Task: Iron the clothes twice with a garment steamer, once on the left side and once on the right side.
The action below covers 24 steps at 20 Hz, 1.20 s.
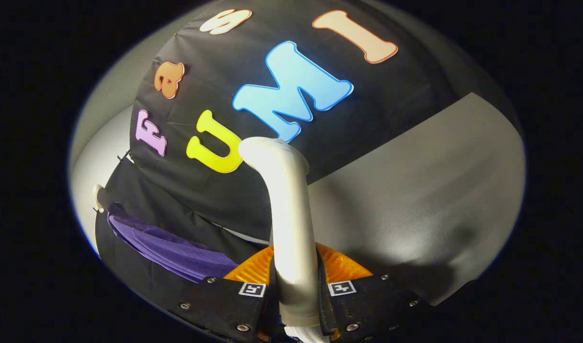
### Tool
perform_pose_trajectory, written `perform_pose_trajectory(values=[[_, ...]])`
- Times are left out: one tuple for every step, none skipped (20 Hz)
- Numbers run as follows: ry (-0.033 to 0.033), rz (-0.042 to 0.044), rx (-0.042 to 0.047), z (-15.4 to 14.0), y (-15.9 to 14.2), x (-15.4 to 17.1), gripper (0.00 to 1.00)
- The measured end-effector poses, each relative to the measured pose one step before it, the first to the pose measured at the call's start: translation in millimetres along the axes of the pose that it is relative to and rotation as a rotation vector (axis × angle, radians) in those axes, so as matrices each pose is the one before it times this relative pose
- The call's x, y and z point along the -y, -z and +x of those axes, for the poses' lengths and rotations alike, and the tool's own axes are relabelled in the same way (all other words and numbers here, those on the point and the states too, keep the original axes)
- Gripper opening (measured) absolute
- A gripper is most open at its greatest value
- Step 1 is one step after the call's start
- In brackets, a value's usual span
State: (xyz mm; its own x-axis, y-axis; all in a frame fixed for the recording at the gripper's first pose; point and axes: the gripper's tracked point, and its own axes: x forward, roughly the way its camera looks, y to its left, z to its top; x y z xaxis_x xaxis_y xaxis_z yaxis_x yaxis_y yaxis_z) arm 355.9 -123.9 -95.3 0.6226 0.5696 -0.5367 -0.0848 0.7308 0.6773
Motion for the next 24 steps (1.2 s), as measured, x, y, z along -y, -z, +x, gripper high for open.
perform_pose_trajectory(values=[[0.01047,-0.00927,0.03228,-12.77,2.92,-9.41,0.33],[0.01731,-0.01591,0.03407,-12.77,7.86,-9.81,0.33],[0.02102,-0.01802,0.02899,-14.02,7.03,-9.2,0.33],[0.0153,-0.01672,0.02247,-15.73,10.45,-10.32,0.33],[0.00691,-0.00466,0.01621,-15.96,9.16,-10.83,0.33],[0.0025,0.00467,0.02312,-15.89,8.13,-11.87,0.33],[0.00455,-0.0045,0.02017,-14.78,7.12,-9.89,0.33],[0.01477,-0.00347,0.02327,-12.03,7.47,-7.14,0.33],[0.01799,-0.00589,0.02954,-11.34,4.99,-6.47,0.33],[0.01197,-0.01517,0.02711,-12.08,5.47,-7.87,0.33],[0.00624,-0.01568,0.02205,-11.04,5.13,-9.78,0.33],[0.0001,-0.01193,0.0241,-9.93,5.0,-11.52,0.33],[-0.00288,-0.00065,0.03146,-8.35,0.11,-10.59,0.33],[-0.00204,-0.0053,0.01681,-6.43,0.34,-9.9,0.33],[-0.00087,-0.00893,0.00992,-4.63,1.69,-10.09,0.33],[-0.00371,-0.01176,0.01283,-5.03,1.94,-10.08,0.33],[-0.00766,-0.01773,0.01878,-5.25,-1.53,-11.56,0.33],[-0.00745,-0.01902,0.01879,-4.03,0.28,-10.66,0.33],[-0.00819,-0.02014,0.01471,-3.01,0.99,-10.05,0.33],[-0.00634,-0.02148,0.01589,-1.51,1.6,-10.19,0.33],[-0.00538,-0.03048,0.01122,0.01,1.69,-9.59,0.33],[-0.00939,-0.03928,-0.004,-0.21,5.08,-9.2,0.33],[-0.01773,-0.03194,-0.00687,-1.79,5.33,-10.37,0.33],[-0.01774,-0.02646,0.00002,-2.92,1.94,-11.26,0.33]])
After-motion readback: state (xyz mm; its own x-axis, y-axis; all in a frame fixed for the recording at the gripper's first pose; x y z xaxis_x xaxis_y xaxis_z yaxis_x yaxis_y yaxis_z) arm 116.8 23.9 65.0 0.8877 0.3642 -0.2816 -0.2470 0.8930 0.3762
